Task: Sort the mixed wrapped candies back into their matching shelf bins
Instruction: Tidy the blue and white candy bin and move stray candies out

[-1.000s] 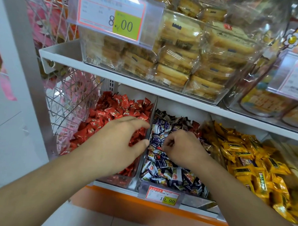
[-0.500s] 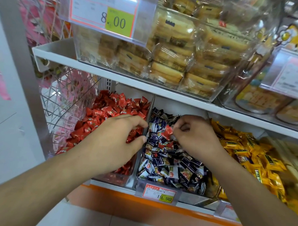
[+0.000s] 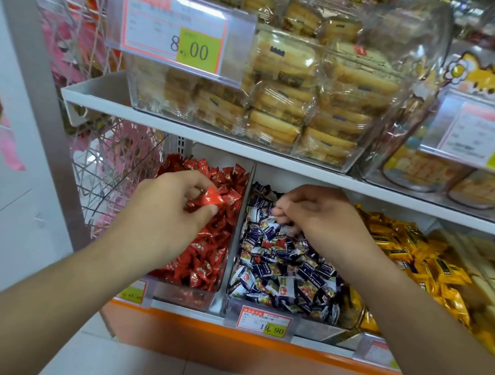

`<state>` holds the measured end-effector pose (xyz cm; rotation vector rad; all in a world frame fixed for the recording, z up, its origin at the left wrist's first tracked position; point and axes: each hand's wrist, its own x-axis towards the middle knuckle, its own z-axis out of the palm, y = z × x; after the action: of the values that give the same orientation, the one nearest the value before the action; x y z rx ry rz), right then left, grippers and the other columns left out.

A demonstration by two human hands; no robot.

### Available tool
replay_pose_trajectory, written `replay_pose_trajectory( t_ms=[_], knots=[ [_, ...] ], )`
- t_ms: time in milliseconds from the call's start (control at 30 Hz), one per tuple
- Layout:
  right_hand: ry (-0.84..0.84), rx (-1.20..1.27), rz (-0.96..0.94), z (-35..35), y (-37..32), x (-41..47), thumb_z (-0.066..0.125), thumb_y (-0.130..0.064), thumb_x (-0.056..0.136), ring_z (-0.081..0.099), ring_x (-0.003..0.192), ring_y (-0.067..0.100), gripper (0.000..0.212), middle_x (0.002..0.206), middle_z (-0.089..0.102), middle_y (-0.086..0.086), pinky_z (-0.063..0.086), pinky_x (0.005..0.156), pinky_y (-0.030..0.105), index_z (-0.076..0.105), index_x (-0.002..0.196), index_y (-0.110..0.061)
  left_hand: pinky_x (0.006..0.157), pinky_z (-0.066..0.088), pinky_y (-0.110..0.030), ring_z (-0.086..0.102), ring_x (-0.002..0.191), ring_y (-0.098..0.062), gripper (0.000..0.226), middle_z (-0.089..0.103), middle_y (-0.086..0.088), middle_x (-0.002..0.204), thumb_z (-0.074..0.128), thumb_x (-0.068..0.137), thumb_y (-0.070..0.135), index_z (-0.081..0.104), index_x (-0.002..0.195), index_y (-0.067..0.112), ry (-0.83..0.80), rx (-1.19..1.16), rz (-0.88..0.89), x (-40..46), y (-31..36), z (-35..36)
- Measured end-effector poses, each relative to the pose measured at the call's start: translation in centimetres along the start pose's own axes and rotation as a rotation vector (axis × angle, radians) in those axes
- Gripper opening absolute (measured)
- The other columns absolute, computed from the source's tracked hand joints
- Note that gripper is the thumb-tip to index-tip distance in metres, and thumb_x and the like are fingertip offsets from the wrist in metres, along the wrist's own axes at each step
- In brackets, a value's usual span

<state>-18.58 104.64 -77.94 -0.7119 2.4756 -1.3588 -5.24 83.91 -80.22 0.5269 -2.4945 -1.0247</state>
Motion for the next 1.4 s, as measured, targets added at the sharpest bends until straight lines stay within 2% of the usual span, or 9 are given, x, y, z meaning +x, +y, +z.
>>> replay_pose_trajectory(
  t_ms=[100,233,467,633,767,833,1000,1067,1400],
  knots=[
    [0.002,-0.367,-0.056,-0.2,2.9,0.7,0.07,-0.022,0.097,0.068,0.086,-0.001,0.009,0.091,0.072,-0.015,0.06,0.085,0.029,0.073,0.093,-0.03,0.104,0.042,-0.028,0.058,0.124,-0.017,0.052,0.06,0.008,0.137,0.074,0.09,0.039,0.056,0.139,0.037,-0.058,0.237,0.064,-0.2,-0.4,0.1],
    [-0.135,-0.63,-0.031,0.5,4.5,1.1,0.078,-0.024,0.092,0.064,0.091,0.005,0.013,0.094,0.068,-0.014,0.054,0.081,0.022,0.074,0.104,-0.027,0.11,0.031,-0.019,0.047,0.135,-0.008,0.057,0.048,0.015,0.15,0.062,0.096,0.047,0.045,0.15,0.036,-0.138,0.187,0.184,-0.8,0.8,1.3],
    [-0.245,-0.647,0.074,0.0,4.5,1.7,0.087,-0.027,0.083,0.062,0.094,0.003,0.039,0.108,0.067,-0.015,0.047,0.071,0.014,0.071,0.117,-0.034,0.111,0.027,-0.014,0.035,0.139,0.003,0.059,0.034,0.026,0.154,0.053,0.099,0.055,0.035,0.153,0.04,-0.269,0.147,0.246,-1.3,1.0,3.2],
    [-0.149,-0.444,0.117,-0.9,4.6,2.1,0.059,-0.02,0.104,0.061,0.051,0.0,0.02,0.103,0.071,-0.01,0.043,0.045,0.012,0.074,0.107,-0.032,0.112,0.029,-0.015,0.037,0.139,0.003,0.052,0.036,0.028,0.152,0.053,0.1,0.053,0.039,0.149,0.043,-0.265,0.139,0.254,-1.2,0.7,3.1],
    [-0.021,-0.589,0.009,0.2,5.2,2.4,0.07,-0.02,0.097,0.064,0.076,-0.003,0.014,0.099,0.075,-0.013,0.045,0.061,0.003,0.081,0.094,-0.028,0.112,0.033,-0.017,0.04,0.134,0.005,0.047,0.039,0.03,0.146,0.053,0.1,0.052,0.044,0.145,0.043,-0.261,0.127,0.266,-1.3,0.8,3.2],
    [-0.032,-0.628,0.014,0.4,5.5,2.7,0.079,-0.02,0.09,0.065,0.08,-0.001,0.009,0.099,0.076,-0.011,0.054,0.073,0.014,0.082,0.094,-0.028,0.112,0.033,-0.017,0.041,0.133,0.006,0.047,0.039,0.03,0.146,0.053,0.1,0.052,0.044,0.145,0.041,-0.259,0.132,0.269,-1.3,0.8,3.2],
    [-0.141,-0.695,0.046,0.3,4.9,2.8,0.081,-0.023,0.09,0.064,0.08,0.003,0.031,0.113,0.074,-0.006,0.049,0.065,0.011,0.076,0.119,-0.028,0.112,0.033,-0.017,0.041,0.133,0.006,0.047,0.039,0.031,0.147,0.051,0.1,0.053,0.044,0.145,0.04,-0.268,0.142,0.259,-1.3,0.8,3.1],
    [-0.172,-0.717,0.064,0.3,5.0,2.8,0.079,-0.023,0.091,0.068,0.089,0.007,0.032,0.117,0.074,-0.005,0.052,0.074,0.015,0.075,0.123,-0.028,0.112,0.034,-0.018,0.041,0.133,0.005,0.048,0.039,0.03,0.147,0.051,0.1,0.053,0.044,0.145,0.04,-0.272,0.146,0.259,-1.3,0.8,3.1],
    [-0.112,-0.747,0.026,0.8,5.3,3.0,0.078,-0.01,0.086,0.07,0.087,0.01,0.021,0.092,0.075,-0.008,0.063,0.08,0.035,0.078,0.086,-0.03,0.116,0.034,-0.023,0.038,0.137,0.005,0.05,0.037,0.03,0.149,0.051,0.1,0.054,0.042,0.147,0.04,-0.289,0.15,0.248,-1.3,1.0,2.9]
  ],
)
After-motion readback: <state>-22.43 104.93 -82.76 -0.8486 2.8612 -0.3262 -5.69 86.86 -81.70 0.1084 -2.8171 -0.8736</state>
